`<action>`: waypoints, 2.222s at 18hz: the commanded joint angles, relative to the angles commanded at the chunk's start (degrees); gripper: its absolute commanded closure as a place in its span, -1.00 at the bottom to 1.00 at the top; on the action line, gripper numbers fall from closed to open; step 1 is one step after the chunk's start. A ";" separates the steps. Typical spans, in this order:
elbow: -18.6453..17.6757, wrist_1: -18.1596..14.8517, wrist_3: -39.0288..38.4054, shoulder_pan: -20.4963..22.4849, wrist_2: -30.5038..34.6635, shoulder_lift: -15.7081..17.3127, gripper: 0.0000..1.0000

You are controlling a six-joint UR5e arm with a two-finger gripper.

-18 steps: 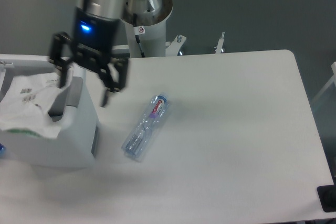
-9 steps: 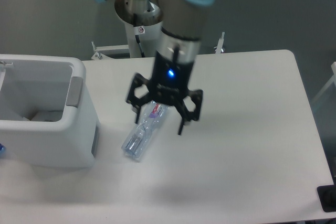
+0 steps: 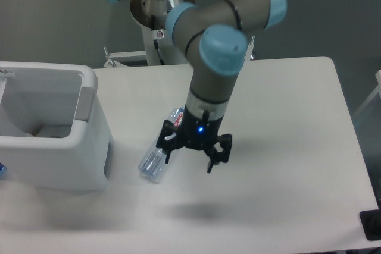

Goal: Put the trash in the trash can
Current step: 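Move the open gripper down over the clear water bottle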

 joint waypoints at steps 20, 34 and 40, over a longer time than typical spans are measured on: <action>-3.79 -0.35 3.09 -7.82 11.33 -7.03 -1.00; -2.82 -0.35 2.56 -9.14 15.29 -10.11 -0.58; -0.98 -0.35 2.48 -9.14 15.21 -9.93 0.14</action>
